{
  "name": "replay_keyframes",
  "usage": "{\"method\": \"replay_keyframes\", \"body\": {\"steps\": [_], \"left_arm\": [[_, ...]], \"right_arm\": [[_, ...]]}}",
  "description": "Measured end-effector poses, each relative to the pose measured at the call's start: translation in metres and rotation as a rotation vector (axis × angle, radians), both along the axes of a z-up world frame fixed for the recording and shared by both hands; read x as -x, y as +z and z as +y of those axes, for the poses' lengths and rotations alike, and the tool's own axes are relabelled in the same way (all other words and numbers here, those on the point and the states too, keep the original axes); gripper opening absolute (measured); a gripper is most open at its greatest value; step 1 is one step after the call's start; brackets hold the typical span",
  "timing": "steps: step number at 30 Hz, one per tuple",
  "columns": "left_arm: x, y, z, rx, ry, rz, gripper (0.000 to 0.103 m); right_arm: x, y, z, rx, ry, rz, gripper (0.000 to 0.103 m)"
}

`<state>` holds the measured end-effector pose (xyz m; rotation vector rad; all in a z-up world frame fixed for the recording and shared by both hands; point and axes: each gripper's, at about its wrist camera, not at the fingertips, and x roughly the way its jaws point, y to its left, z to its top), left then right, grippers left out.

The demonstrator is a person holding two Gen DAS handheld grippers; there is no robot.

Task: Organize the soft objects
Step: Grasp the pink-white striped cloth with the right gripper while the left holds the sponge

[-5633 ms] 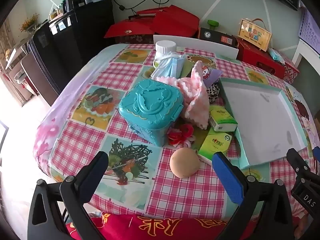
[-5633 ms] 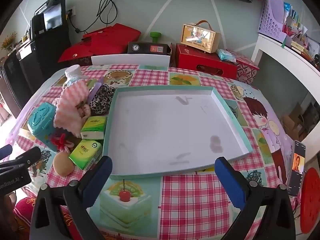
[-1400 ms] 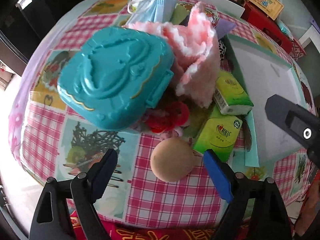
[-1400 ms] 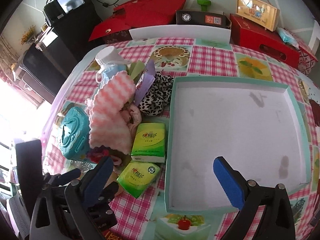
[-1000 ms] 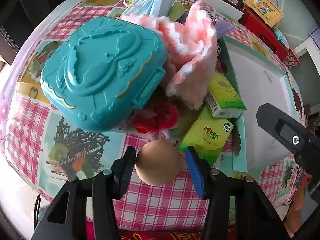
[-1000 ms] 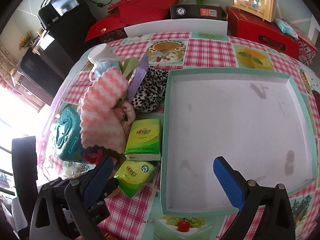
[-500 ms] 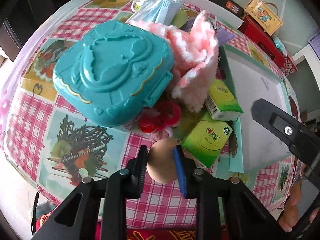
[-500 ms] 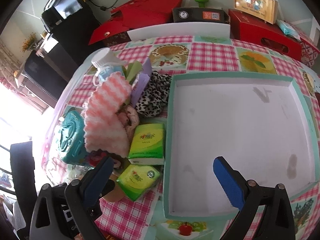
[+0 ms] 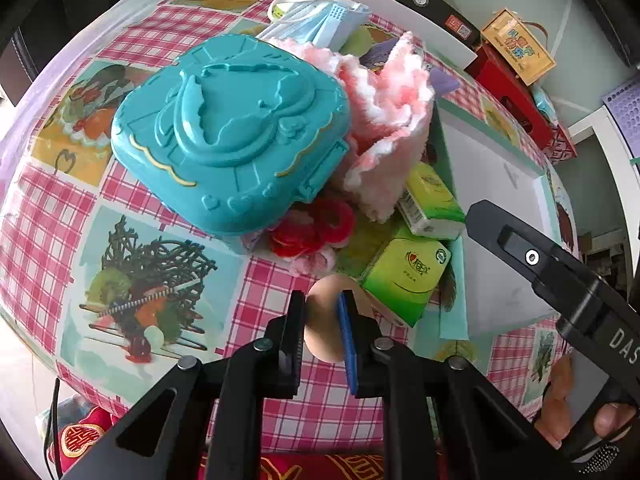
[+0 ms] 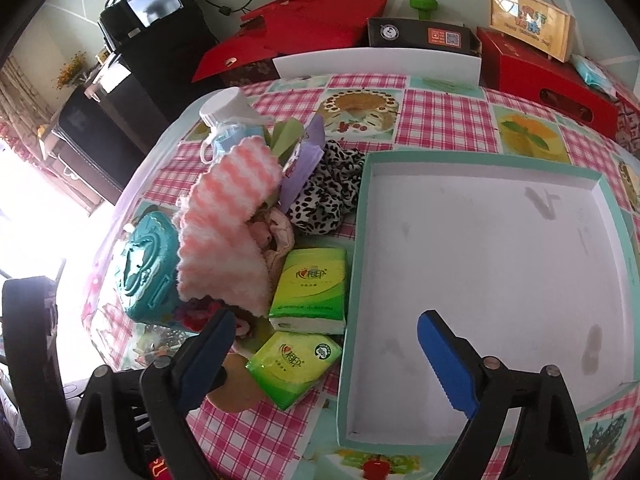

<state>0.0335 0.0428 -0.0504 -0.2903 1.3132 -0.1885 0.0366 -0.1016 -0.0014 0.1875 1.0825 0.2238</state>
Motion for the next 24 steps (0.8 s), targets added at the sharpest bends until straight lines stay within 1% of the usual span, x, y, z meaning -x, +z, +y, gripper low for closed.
{"method": "replay_keyframes", "body": {"steps": [5, 11, 16, 20, 24], "left_arm": [[0.01, 0.006, 0.011, 0.018, -0.005, -0.019, 0.014], [0.017, 0.016, 0.011, 0.034, -0.005, -0.033, 0.013], [0.018, 0.022, 0.01, 0.043, -0.009, -0.047, 0.012], [0.027, 0.034, 0.017, 0.06, -0.005, -0.074, 0.012], [0.035, 0.053, 0.025, 0.084, -0.004, -0.116, 0.012]], "right_arm": [[0.0, 0.001, -0.001, -0.001, 0.002, -0.005, 0.094], [0.002, 0.006, 0.002, -0.004, 0.019, -0.033, 0.094], [0.002, 0.005, 0.001, -0.005, 0.016, -0.031, 0.094], [0.002, 0.007, -0.001, -0.015, 0.013, -0.042, 0.094], [0.003, 0.018, 0.002, -0.042, 0.029, -0.096, 0.093]]}}
